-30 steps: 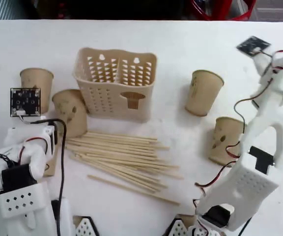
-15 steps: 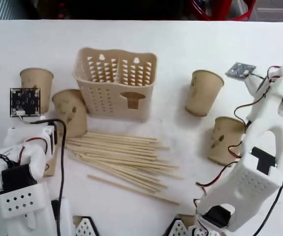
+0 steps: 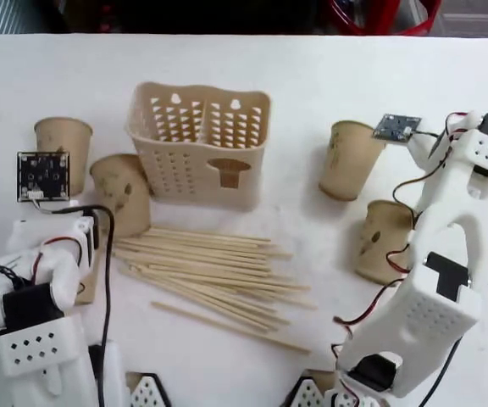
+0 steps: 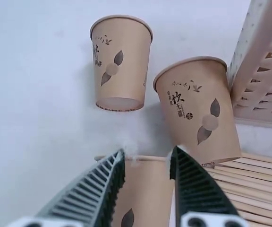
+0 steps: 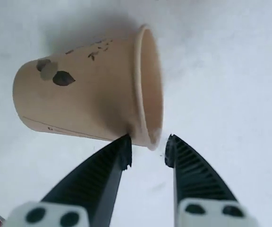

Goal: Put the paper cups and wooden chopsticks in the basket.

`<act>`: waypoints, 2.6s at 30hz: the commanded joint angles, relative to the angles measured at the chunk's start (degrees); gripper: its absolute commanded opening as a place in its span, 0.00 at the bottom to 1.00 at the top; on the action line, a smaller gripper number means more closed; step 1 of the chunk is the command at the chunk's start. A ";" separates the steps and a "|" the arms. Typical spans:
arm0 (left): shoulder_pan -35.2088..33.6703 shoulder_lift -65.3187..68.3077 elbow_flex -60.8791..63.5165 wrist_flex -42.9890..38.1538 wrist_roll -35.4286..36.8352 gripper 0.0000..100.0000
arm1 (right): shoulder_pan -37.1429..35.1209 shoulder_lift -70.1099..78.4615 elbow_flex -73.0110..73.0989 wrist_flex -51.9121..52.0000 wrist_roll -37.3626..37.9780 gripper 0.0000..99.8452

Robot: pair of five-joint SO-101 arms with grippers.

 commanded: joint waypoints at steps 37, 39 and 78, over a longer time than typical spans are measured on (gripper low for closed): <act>-0.31 -0.66 0.53 -2.20 -0.09 0.17 | 10.33 -0.40 -21.10 0.92 -13.10 0.02; -0.40 -0.66 0.53 -2.20 -0.09 0.17 | 10.42 -6.29 -13.45 0.92 -11.60 0.02; -0.13 -0.75 0.79 -2.11 -0.09 0.17 | -22.29 -79.69 87.47 -36.00 -50.81 0.02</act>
